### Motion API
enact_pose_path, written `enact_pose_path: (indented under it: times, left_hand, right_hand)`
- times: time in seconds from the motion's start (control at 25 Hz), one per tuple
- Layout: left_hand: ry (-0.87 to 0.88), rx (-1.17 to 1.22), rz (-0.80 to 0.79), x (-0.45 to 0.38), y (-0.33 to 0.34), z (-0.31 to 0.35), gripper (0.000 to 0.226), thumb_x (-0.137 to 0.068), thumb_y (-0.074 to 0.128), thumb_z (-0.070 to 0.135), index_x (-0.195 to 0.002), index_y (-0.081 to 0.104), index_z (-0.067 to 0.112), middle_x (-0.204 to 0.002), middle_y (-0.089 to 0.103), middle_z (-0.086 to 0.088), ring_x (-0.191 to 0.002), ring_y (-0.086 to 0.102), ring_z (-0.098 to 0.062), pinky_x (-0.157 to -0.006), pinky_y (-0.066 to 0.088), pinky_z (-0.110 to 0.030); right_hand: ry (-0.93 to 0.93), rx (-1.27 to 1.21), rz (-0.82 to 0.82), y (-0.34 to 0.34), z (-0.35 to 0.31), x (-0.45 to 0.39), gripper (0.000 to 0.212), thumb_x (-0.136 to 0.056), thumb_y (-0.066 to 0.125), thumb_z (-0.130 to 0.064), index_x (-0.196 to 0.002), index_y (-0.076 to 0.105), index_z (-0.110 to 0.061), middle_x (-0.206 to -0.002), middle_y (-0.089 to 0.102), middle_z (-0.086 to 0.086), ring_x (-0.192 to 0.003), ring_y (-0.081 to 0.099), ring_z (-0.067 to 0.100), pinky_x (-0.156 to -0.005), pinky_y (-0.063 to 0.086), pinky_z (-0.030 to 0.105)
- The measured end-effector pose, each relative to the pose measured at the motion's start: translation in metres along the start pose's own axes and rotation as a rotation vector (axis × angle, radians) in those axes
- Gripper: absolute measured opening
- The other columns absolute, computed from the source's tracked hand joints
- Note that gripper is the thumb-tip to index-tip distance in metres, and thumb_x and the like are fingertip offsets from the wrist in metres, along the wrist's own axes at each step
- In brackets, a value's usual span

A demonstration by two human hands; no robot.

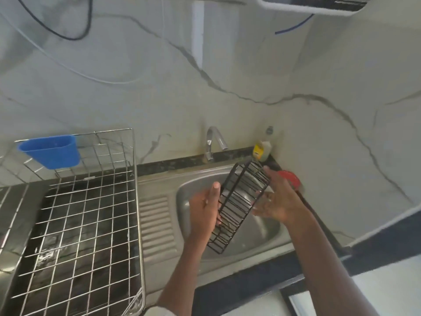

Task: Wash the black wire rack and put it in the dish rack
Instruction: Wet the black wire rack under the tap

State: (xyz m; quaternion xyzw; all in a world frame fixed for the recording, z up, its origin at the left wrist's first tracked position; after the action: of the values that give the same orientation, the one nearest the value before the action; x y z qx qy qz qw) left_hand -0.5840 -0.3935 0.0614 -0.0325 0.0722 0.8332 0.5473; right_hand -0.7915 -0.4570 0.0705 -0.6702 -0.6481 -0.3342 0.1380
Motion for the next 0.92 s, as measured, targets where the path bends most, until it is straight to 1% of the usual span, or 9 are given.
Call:
enact_pose_path:
  times: [0.08,0.2,0.28,0.36,0.4,0.48,0.6,0.76,0.92]
  left_hand:
    - [-0.016,-0.02,0.001,-0.015,-0.002,-0.022,0.061,-0.111,0.055,0.039,-0.068,0.048,-0.002,-0.052,0.041,-0.011,-0.04,0.041,-0.022,-0.036,0.035,-0.033]
    - [-0.021,-0.056,0.025,-0.034,-0.005,-0.052,0.066,-0.111,0.052,0.047,-0.066,0.045,-0.001,-0.052,0.038,-0.001,-0.043,0.036,-0.019,-0.039,0.03,-0.036]
    - [-0.095,-0.09,0.036,-0.046,-0.006,-0.081,0.067,-0.11,0.048,0.055,-0.07,0.057,0.002,-0.053,0.051,-0.007,-0.044,0.047,-0.022,-0.043,0.042,-0.043]
    - [-0.182,-0.13,0.074,-0.061,-0.009,-0.108,0.063,-0.111,0.046,0.056,-0.078,0.071,0.009,-0.065,0.067,-0.013,-0.056,0.063,-0.03,-0.058,0.054,-0.048]
    - [-0.211,-0.127,0.113,-0.069,-0.01,-0.118,0.057,-0.112,0.047,0.053,-0.084,0.075,0.011,-0.072,0.073,-0.012,-0.067,0.07,-0.031,-0.067,0.057,-0.047]
    - [-0.275,-0.063,0.224,-0.092,-0.011,-0.129,0.041,-0.113,0.051,0.038,-0.095,0.078,0.013,-0.085,0.079,-0.008,-0.085,0.077,-0.029,-0.082,0.06,-0.043]
    - [-0.41,-0.184,0.297,-0.136,0.002,-0.136,0.029,-0.108,0.058,0.027,-0.089,0.076,0.015,-0.091,0.08,-0.009,-0.09,0.074,-0.025,-0.077,0.053,-0.032]
    - [-0.422,-0.595,0.133,-0.207,0.044,-0.13,0.03,-0.107,0.054,0.028,-0.098,0.072,0.006,-0.091,0.073,-0.009,-0.088,0.07,-0.031,-0.079,0.055,-0.039]
    - [-0.47,-0.776,0.015,-0.251,0.07,-0.153,0.021,-0.104,0.063,0.034,-0.108,0.064,0.013,-0.091,0.07,-0.002,-0.085,0.069,-0.025,-0.075,0.058,-0.038]
  right_hand:
    - [0.005,-0.051,0.074,0.001,0.004,-0.024,0.1,-0.053,0.096,-0.045,-0.141,0.056,-0.019,-0.138,0.049,0.021,-0.115,0.058,0.048,-0.09,0.052,0.07]
    - [0.031,-0.039,0.142,0.003,0.008,-0.053,0.088,-0.058,0.096,-0.039,-0.135,0.058,-0.02,-0.136,0.049,0.021,-0.121,0.053,0.048,-0.087,0.05,0.076]
    - [0.021,0.001,0.192,0.005,0.009,-0.069,0.079,-0.065,0.094,-0.039,-0.133,0.057,-0.021,-0.138,0.05,0.018,-0.127,0.049,0.045,-0.083,0.053,0.069]
    - [-0.04,0.038,0.22,0.008,0.002,-0.083,0.068,-0.069,0.093,-0.04,-0.127,0.06,-0.026,-0.141,0.051,0.012,-0.13,0.047,0.041,-0.082,0.055,0.064]
    - [-0.076,0.039,0.239,0.008,-0.002,-0.089,0.062,-0.071,0.092,-0.04,-0.123,0.061,-0.027,-0.142,0.052,0.011,-0.13,0.047,0.04,-0.085,0.055,0.063]
    - [-0.131,0.034,0.279,0.003,-0.01,-0.105,0.068,-0.076,0.09,-0.037,-0.134,0.058,-0.02,-0.144,0.053,0.011,-0.133,0.047,0.039,-0.093,0.054,0.062]
    - [-0.171,0.073,0.281,-0.004,-0.019,-0.129,0.079,-0.08,0.088,-0.034,-0.147,0.05,-0.018,-0.139,0.054,0.009,-0.125,0.05,0.034,-0.089,0.057,0.055]
    - [-0.159,0.202,0.257,-0.008,-0.017,-0.167,0.046,-0.079,0.087,-0.042,-0.114,0.065,-0.022,-0.118,0.065,0.0,-0.099,0.059,0.022,-0.077,0.061,0.048]
    - [-0.117,0.274,0.219,0.0,-0.007,-0.195,0.058,-0.071,0.091,-0.046,-0.119,0.07,-0.021,-0.115,0.07,-0.002,-0.103,0.061,0.019,-0.079,0.063,0.051]
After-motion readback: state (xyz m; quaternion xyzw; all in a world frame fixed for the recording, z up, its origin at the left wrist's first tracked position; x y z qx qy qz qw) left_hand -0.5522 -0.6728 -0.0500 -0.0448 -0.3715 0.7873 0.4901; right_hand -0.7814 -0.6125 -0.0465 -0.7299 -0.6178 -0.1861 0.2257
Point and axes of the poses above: each hand's wrist, its own x-axis away from the middle knuckle, its own y-axis out of the palm, z = x × y, the point moved 7 cm from there along -x, towards the middle knuckle
